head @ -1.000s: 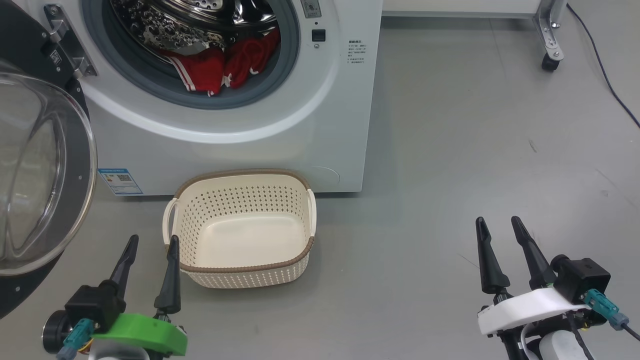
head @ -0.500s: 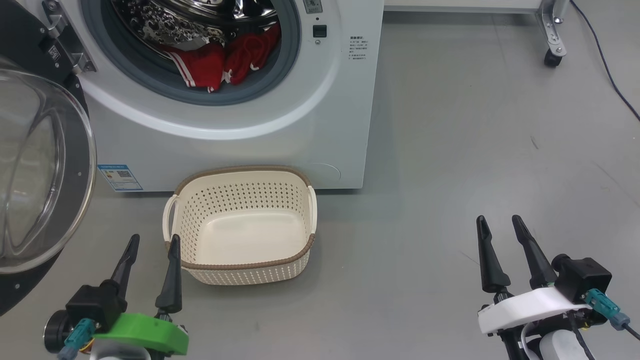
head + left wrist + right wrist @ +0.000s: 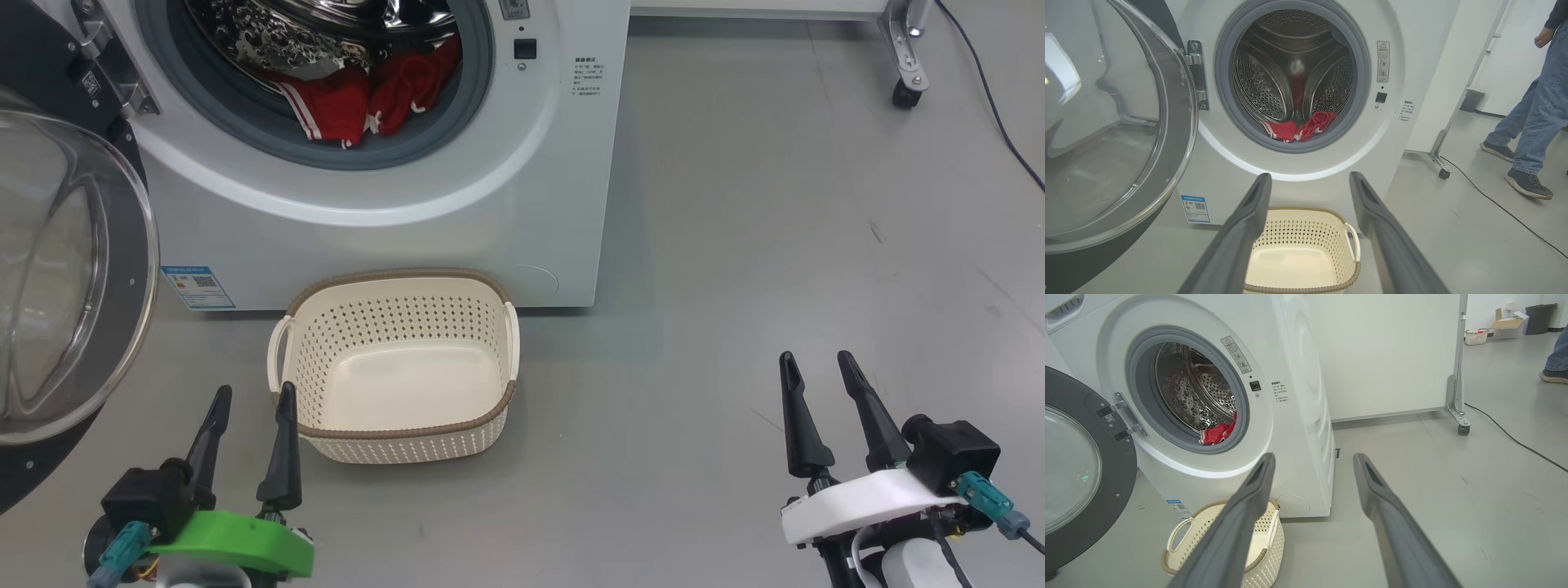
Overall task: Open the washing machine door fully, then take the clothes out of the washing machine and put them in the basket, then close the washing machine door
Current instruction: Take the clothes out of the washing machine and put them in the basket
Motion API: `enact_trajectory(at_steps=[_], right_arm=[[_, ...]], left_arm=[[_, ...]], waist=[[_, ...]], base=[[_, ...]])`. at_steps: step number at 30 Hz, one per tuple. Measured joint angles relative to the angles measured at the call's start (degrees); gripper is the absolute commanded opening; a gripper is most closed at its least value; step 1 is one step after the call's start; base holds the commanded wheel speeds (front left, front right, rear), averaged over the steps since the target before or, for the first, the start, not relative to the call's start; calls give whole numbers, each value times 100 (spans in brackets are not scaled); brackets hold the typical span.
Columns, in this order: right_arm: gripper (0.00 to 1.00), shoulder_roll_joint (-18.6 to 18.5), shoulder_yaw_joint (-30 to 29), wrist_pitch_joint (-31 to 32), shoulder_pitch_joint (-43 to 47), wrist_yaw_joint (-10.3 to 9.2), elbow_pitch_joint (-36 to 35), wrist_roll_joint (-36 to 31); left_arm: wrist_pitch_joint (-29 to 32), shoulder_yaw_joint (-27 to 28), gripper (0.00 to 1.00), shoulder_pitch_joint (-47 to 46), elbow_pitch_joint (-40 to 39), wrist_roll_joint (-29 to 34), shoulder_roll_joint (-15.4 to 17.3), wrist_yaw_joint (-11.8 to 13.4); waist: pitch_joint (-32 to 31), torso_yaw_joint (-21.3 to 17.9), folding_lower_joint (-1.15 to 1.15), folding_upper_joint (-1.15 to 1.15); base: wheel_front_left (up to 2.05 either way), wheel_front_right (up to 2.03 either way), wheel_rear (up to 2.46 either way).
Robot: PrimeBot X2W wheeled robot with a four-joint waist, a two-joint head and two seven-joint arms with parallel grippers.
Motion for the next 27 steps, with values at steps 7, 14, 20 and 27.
enact_trajectory(at_steps=[7, 14, 20, 27], right_arm=[[100, 3, 1, 0, 0, 0, 1, -7], [100, 9, 1, 0, 1, 4, 7, -34], [100, 10, 1, 0, 1, 4, 12, -35], [100, 10, 2, 0, 2, 5, 19, -37]], left_arm=[[0, -2, 100, 0, -3, -18, -8, 0], [0, -7, 100, 0, -19, -27, 12, -1], [0, 9, 100, 0, -26, -168, 23, -1], [0, 12, 100, 0, -32, -200, 44, -2]], waist=[[-6, 11, 0, 0], [-3, 25, 0, 0], [-8, 42, 0, 0], [-12, 76, 0, 0]], base=[[32, -32, 0], [62, -62, 0], [88, -90, 1], [103, -128, 25]])
